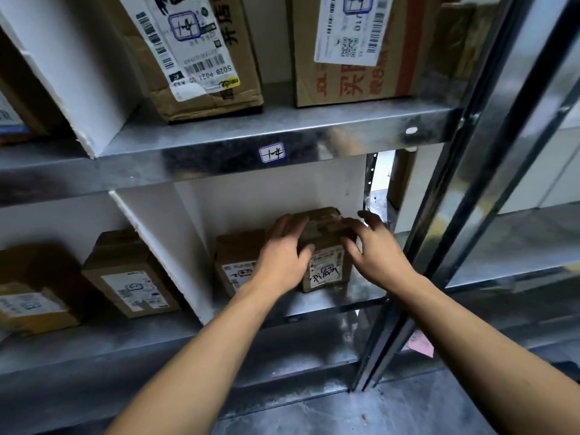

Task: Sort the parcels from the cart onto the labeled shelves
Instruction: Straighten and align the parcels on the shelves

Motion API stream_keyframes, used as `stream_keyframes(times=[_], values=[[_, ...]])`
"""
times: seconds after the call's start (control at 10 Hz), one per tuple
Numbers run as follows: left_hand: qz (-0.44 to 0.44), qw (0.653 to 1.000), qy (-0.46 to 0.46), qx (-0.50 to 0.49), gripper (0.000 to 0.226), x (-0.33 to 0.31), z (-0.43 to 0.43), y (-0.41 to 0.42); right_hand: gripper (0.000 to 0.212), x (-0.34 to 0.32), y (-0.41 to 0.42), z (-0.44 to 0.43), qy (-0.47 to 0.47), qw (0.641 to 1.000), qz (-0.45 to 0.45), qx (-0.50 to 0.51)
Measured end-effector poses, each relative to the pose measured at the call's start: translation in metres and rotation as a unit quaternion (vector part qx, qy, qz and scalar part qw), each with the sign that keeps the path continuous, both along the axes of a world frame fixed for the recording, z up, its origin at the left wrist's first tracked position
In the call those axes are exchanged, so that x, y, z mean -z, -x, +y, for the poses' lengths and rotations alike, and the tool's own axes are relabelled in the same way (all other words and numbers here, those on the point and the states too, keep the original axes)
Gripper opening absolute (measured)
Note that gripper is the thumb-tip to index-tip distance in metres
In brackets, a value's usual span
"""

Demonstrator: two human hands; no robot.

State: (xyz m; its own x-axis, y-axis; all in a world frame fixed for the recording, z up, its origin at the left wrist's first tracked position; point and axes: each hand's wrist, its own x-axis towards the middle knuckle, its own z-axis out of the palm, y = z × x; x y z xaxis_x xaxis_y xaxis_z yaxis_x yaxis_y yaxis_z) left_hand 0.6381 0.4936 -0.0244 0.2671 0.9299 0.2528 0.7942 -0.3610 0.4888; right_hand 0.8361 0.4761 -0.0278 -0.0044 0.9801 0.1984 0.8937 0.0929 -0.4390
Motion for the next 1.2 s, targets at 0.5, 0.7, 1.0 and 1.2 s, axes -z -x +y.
stream_keyframes(times=[0.5,0.7,1.0,1.2], values=[[-0.055,0.997,0.049,-0.039,0.041,0.014,0.011,-0.025,0.038,0.023,-0.009,0.011,-0.024,0.991,0.13,0.005],[-0.061,0.997,0.039,-0.03,0.039,0.017,0.014,-0.031,0.036,0.025,-0.015,0.013,-0.026,0.992,0.12,0.012],[-0.033,0.998,0.047,-0.031,0.046,0.014,0.009,-0.027,0.038,0.019,-0.01,0.012,-0.017,0.994,0.107,0.029],[-0.063,0.998,-0.003,-0.022,0.045,-0.005,-0.009,0.0,0.039,0.007,0.012,-0.006,-0.033,0.994,0.077,0.066]])
